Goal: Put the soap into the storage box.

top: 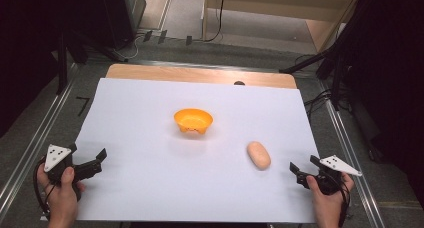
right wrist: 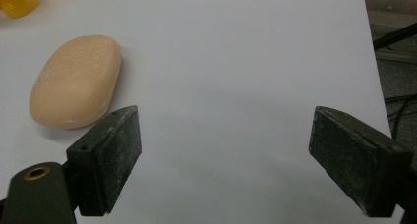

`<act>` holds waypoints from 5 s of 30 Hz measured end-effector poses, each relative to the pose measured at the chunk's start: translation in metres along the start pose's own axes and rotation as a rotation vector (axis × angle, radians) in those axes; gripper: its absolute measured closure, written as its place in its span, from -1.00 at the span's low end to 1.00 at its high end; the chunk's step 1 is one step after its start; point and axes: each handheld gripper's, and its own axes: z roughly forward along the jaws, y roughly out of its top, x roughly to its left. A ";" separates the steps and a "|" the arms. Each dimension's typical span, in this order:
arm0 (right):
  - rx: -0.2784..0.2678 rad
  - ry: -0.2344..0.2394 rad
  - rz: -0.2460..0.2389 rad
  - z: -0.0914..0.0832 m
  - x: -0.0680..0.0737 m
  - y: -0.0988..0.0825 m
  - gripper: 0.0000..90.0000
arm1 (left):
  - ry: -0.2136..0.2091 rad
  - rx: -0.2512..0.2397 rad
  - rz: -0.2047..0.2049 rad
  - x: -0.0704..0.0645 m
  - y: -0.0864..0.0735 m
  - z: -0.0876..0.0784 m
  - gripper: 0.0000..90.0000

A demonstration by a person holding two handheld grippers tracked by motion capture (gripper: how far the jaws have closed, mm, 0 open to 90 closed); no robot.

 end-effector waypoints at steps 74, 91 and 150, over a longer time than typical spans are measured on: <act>0.545 0.111 -0.245 0.069 0.092 0.097 -0.64 | 0.006 0.005 0.022 -0.003 0.000 0.001 -1.00; 0.635 0.076 -0.182 0.090 0.106 0.095 -0.29 | 0.007 0.006 0.026 -0.003 0.000 0.001 -1.00; 0.680 0.055 -0.285 0.094 0.104 0.100 -0.27 | 0.006 0.012 0.024 -0.003 0.000 0.001 -1.00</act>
